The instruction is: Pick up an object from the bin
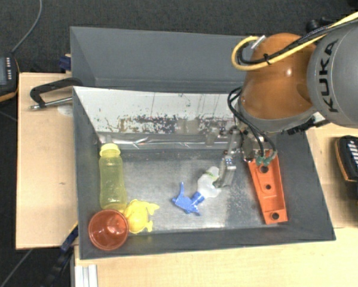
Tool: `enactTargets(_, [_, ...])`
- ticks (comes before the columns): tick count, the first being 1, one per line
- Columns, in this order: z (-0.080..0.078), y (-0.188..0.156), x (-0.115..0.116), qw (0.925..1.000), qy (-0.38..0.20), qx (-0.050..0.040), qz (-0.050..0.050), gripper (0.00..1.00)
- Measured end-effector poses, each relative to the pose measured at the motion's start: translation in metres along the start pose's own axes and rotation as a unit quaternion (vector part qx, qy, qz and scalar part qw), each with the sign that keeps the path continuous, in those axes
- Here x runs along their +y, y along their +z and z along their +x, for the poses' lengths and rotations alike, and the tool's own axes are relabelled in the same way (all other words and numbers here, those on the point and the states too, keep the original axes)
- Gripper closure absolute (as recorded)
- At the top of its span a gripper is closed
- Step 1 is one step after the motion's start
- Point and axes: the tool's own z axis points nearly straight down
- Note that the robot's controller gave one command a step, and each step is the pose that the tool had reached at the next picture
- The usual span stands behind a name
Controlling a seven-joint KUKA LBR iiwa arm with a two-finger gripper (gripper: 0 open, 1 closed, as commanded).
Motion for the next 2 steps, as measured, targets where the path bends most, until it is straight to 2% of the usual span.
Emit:
enactTargets(1, [-0.002, -0.005, 0.000, 1.0000, 0.001, -0.0045, 0.000, 0.00])
enactTargets(2, [0.009, 0.033, 0.002, 0.9990, -0.044, -0.0052, 0.000, 0.00])
